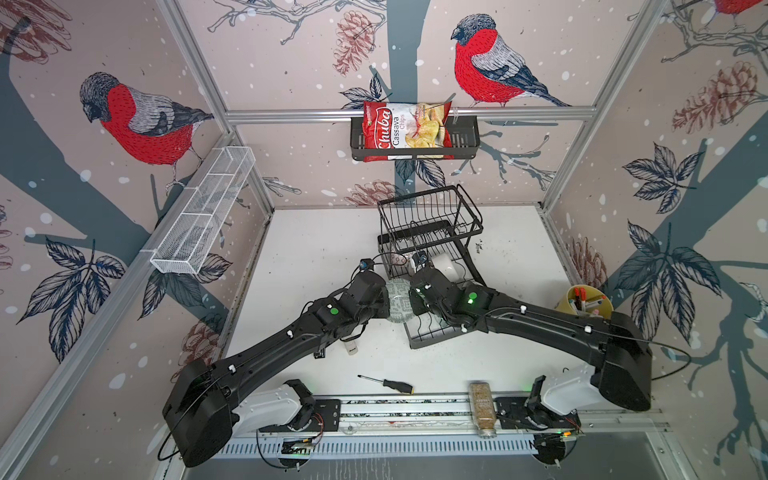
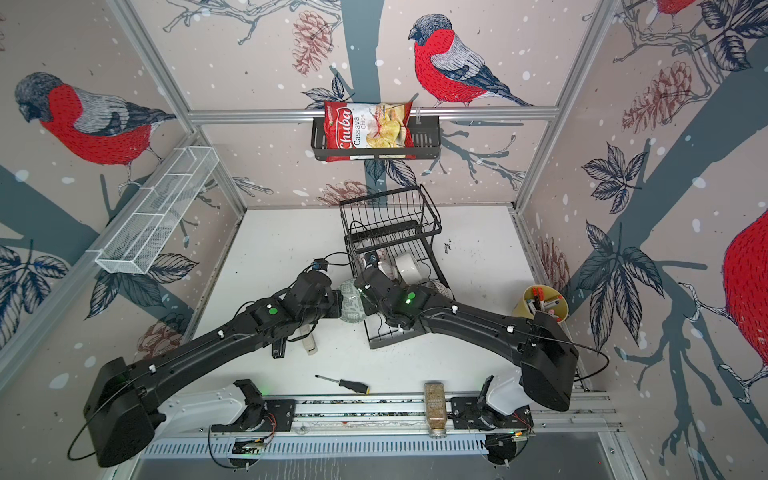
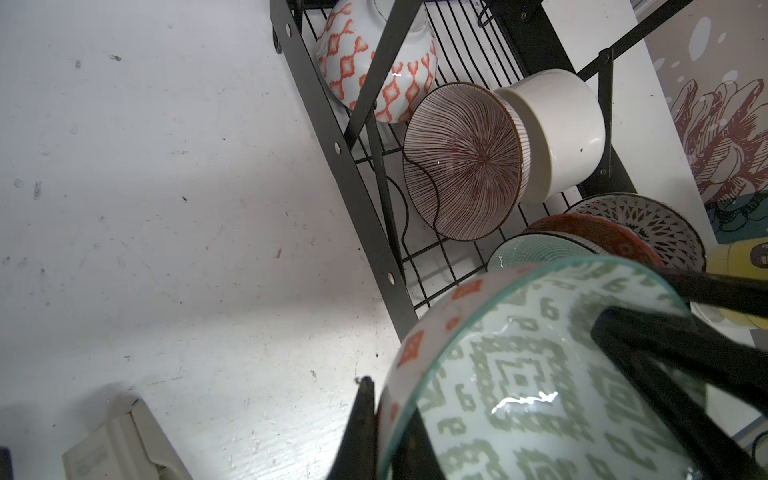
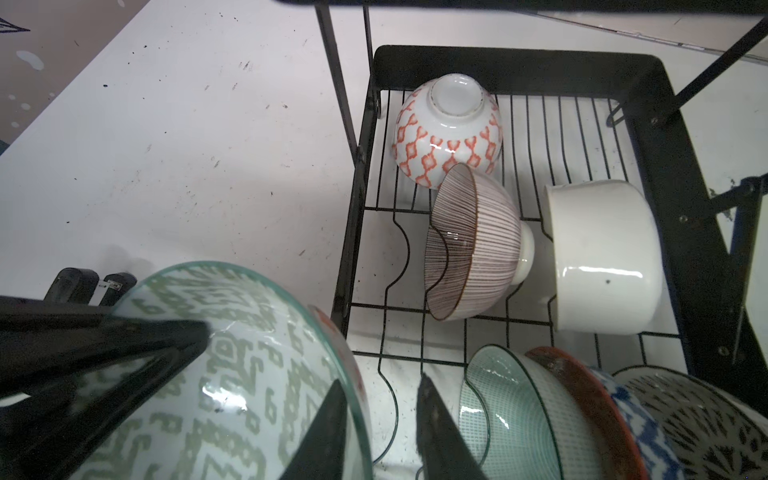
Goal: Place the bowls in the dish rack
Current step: 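Carry the green-patterned bowl toward the right gripper while the right closes on its rim, then open the left gripper and draw back while the right carries the bowl to the rack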
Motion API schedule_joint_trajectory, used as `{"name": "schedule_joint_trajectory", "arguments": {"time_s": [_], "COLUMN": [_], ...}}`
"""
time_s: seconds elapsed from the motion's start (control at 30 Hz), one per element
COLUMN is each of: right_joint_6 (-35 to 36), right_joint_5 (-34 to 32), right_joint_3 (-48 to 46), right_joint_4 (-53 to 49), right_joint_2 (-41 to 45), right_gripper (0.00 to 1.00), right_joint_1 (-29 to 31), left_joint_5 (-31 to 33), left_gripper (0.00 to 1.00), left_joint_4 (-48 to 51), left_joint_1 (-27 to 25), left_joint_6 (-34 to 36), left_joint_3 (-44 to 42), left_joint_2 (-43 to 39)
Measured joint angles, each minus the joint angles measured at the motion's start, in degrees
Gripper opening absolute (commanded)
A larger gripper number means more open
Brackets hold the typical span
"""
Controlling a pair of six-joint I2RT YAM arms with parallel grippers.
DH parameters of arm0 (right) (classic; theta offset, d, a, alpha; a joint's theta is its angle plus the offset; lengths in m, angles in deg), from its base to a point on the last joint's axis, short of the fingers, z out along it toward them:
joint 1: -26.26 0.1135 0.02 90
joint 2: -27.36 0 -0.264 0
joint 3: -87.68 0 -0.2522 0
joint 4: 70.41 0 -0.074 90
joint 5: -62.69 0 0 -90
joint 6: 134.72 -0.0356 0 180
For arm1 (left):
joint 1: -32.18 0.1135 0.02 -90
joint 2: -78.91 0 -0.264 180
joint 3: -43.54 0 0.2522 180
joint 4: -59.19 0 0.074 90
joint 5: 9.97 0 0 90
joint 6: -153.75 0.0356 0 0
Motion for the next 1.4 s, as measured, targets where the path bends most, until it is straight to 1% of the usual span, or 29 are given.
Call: {"name": "schedule_joint_trajectory", "arguments": {"time_s": [0.13,0.2,0.27,0.33,0.43,0.53,0.6,0.83,0.97,1.07,1.2,1.33,1.4], "right_joint_6": [0.04,0.26,0.59,0.46,0.92,0.94,1.44,1.53,1.68,1.68,1.73,1.73,1.73], "right_joint_5": [0.09,0.26,0.55,1.14,1.07,0.87,0.68,-1.90,-3.58,-5.27,-8.17,-12.00,-13.99], "right_joint_3": [0.00,0.02,0.02,0.07,0.13,0.22,0.42,0.72,0.74,0.74,0.74,0.76,0.76], "right_joint_4": [0.07,0.20,-0.04,-0.15,-0.28,-0.33,-0.35,-2.12,-2.97,-3.37,-3.61,-4.70,-5.38], "right_joint_2": [-0.44,-0.68,-0.90,-0.96,-1.20,-1.40,-1.53,-2.19,-2.38,-2.49,-2.49,-2.49,-2.49], "right_gripper": [0.13,0.10,0.01,0.00,0.00,0.00,0.00,0.00,0.00,0.00,0.00,0.00,0.00], "right_joint_1": [0.04,0.07,0.07,0.02,0.00,0.00,0.00,0.07,0.50,1.01,2.01,2.91,3.41], "left_joint_5": [-0.13,-0.09,-0.07,-0.02,0.00,0.15,0.22,0.00,0.04,0.20,0.72,1.99,2.62], "left_gripper": [0.00,0.00,0.00,0.00,0.04,0.10,0.17,0.52,0.66,0.76,0.86,0.92,0.93], "left_joint_4": [-0.09,-0.26,-0.24,-0.04,-0.15,-0.42,-0.66,-2.78,-3.39,-3.54,-4.02,-5.05,-5.33], "left_joint_1": [-0.02,-0.02,-0.02,-0.02,-0.02,-0.02,-0.02,0.00,0.00,0.00,0.00,0.00,0.22], "left_joint_6": [0.07,0.11,1.16,1.49,1.49,1.49,1.49,1.07,1.07,1.07,1.07,1.05,1.05], "left_joint_3": [0.17,0.20,0.22,0.22,0.22,0.20,0.17,0.17,-0.11,-0.48,-1.75,-3.63,-4.33], "left_joint_2": [0.35,0.48,0.70,0.90,1.14,1.38,1.46,1.60,1.36,0.76,-0.85,-3.63,-4.90]}}
